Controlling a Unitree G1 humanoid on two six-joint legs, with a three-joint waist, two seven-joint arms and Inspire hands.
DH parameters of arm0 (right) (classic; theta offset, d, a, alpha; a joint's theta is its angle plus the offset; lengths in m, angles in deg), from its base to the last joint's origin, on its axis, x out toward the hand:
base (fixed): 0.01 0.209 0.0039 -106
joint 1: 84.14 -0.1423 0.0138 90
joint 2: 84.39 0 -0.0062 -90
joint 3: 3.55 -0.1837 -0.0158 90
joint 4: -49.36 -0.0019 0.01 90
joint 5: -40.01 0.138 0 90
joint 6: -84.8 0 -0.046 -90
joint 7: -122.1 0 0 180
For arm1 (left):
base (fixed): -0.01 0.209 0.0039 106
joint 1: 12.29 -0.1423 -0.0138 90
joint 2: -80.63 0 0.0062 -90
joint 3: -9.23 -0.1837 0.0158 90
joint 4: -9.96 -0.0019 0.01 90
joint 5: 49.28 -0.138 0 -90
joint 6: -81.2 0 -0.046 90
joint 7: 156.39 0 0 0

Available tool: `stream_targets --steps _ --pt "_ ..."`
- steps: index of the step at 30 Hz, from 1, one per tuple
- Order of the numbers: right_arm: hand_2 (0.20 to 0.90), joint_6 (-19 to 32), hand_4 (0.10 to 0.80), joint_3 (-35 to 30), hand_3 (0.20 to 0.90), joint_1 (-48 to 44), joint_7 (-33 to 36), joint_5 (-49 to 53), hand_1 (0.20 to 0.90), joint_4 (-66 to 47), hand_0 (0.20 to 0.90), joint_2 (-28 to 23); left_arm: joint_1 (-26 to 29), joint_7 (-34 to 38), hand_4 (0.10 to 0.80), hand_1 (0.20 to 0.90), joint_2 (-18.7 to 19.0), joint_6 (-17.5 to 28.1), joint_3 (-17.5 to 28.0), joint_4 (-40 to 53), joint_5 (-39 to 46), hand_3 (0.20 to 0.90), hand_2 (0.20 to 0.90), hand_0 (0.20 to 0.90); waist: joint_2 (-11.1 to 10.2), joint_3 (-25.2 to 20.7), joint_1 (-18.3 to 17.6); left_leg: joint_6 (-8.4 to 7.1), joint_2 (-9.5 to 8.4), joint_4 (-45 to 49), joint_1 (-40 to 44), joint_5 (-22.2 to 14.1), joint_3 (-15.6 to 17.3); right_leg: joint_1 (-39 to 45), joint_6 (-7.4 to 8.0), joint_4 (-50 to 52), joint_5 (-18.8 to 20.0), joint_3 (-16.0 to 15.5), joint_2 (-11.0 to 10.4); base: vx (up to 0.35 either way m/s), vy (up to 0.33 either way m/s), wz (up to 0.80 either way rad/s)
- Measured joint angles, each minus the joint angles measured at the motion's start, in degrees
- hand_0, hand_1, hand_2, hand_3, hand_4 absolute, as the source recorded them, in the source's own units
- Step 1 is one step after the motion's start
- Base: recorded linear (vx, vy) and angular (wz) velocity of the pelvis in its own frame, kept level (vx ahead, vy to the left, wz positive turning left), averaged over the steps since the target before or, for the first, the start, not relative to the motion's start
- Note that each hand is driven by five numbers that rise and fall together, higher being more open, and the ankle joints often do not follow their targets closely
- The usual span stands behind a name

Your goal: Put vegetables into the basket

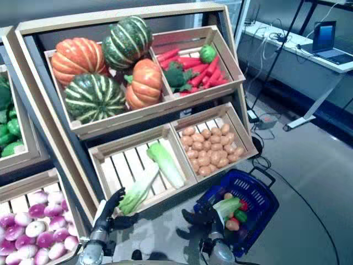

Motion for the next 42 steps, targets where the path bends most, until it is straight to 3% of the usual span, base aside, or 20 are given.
stream_targets --steps 32,42 --pt "0.900 0.19 0.800 0.19 0.900 -0.03 -1.30 2.52 0.900 -0.15 0.900 0.09 0.03 -0.67 0.800 0.900 0.65 0.01 -2.77 1.72 -0.70 0.900 0.900 0.900 1.06 0.43 -0.17 0.00 -0.01 0.00 -0.17 0.00 0.04 -0.21 -0.03 0.01 -0.02 0.05 -0.01 0.000 0.000 0.00" --pt "0.900 1.89 0.800 0.23 0.900 -0.06 -1.85 4.24 0.900 -0.71 0.900 -0.35 0.08 0.46 0.800 0.900 2.72 1.94 -4.30 6.56 -0.98 0.900 0.900 0.900 2.18 1.10 -0.13 0.00 -0.06 0.00 -0.20 0.00 0.06 -0.23 -0.03 0.01 -0.02 0.07 -0.05 0.000 0.000 0.00"
